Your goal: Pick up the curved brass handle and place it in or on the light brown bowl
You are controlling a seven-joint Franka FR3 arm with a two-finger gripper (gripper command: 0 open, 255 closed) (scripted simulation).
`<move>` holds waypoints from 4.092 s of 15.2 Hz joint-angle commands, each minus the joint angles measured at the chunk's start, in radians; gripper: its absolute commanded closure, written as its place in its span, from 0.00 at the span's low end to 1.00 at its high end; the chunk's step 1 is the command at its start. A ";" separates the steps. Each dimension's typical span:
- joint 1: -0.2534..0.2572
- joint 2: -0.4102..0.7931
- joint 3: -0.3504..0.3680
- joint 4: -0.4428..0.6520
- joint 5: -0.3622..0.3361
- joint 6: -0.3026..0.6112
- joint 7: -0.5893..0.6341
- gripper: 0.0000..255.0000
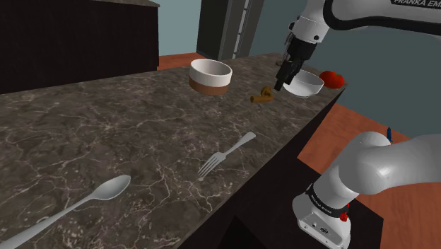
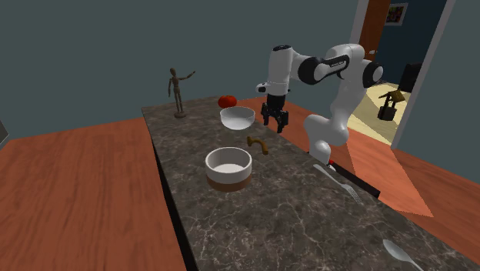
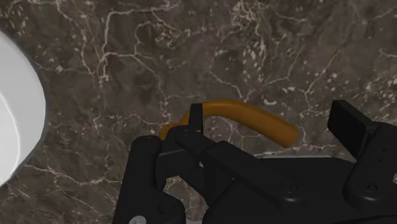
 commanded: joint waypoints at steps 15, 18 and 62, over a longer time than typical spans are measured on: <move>-0.076 0.122 -0.068 -0.129 -0.064 0.412 0.018 0.00; -0.076 0.132 -0.070 -0.143 -0.065 0.436 0.018 0.00; -0.067 0.148 -0.054 0.246 -0.046 0.062 0.007 1.00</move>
